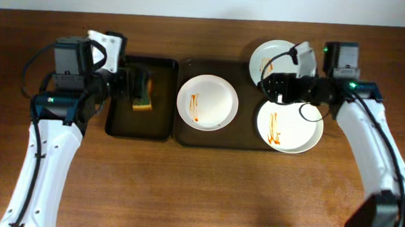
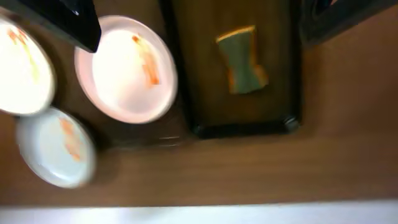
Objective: Clean dirty plates on tray and stack at the side
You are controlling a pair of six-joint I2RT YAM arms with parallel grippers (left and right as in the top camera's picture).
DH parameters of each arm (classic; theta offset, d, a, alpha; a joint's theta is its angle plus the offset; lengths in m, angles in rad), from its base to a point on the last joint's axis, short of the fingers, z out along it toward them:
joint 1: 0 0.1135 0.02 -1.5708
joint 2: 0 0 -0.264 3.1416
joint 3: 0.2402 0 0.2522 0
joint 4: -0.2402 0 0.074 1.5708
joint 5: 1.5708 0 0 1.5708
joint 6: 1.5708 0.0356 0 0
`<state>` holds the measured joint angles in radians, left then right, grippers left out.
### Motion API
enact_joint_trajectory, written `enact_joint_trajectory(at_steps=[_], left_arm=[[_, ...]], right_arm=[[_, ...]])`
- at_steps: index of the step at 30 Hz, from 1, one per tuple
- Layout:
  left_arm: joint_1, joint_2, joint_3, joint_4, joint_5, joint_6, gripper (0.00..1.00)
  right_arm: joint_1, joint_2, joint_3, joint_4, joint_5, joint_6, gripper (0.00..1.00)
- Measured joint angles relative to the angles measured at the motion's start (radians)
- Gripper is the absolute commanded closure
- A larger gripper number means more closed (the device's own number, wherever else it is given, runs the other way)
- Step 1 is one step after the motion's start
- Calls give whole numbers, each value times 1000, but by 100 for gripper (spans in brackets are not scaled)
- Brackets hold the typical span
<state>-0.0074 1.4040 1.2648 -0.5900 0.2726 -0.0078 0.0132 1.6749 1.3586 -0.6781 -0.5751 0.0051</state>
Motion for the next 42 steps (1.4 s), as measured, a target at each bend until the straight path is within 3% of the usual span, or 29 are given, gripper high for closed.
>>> enact_joint_trajectory(at_steps=[2, 5, 12, 16, 20, 23, 28, 34, 38, 42], left_arm=[[-10, 33, 2, -1, -138, -167, 0], [-37, 145, 2, 8, -227, -275, 0], [-44, 240, 12, 33, -256, -317, 1], [-48, 391, 191, -138, -271, -306, 4], [-59, 563, 323, -210, -280, -273, 23], [-100, 653, 325, -184, -281, -229, 57], [-135, 734, 325, -146, -308, -193, 64], [-135, 764, 344, -161, -349, -209, 55], [-137, 793, 504, -349, -360, -235, 40], [-137, 793, 594, -391, -368, -251, 40]], right_arm=[[23, 50, 0, 1, 42, 51, 19], [119, 81, 0, 16, 219, 134, 24], [296, 163, 0, 139, 422, 263, 26], [302, 188, 0, 141, 482, 298, 25], [299, 189, 0, 153, 523, 318, 25], [299, 189, 0, 154, 535, 325, 25], [299, 189, -2, 160, 557, 328, 25], [299, 190, -18, 190, 569, 328, 25], [299, 190, -19, 201, 572, 332, 25], [299, 191, -19, 201, 575, 332, 25]])
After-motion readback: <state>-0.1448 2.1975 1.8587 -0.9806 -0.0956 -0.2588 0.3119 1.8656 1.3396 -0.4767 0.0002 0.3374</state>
